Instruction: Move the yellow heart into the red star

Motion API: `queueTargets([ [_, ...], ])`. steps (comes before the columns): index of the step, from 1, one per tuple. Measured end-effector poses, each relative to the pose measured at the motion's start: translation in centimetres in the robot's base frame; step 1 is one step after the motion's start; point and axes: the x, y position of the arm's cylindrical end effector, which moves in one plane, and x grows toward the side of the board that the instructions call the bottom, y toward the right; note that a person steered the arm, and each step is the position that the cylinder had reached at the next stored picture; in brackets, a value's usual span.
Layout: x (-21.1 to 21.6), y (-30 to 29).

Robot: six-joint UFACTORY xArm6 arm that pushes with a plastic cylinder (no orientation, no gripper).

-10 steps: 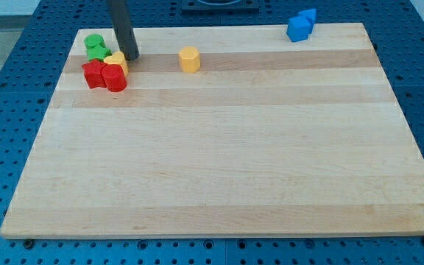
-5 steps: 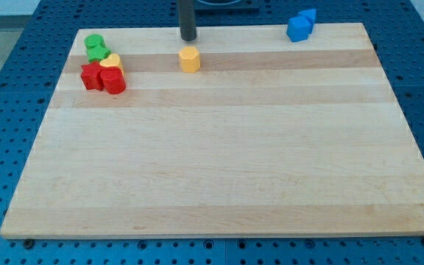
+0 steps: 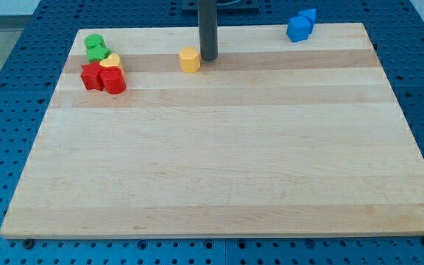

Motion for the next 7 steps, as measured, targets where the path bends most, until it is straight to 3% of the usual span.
queueTargets([
  [5,3.5,-11.3],
  [7,3.5,-11.7],
])
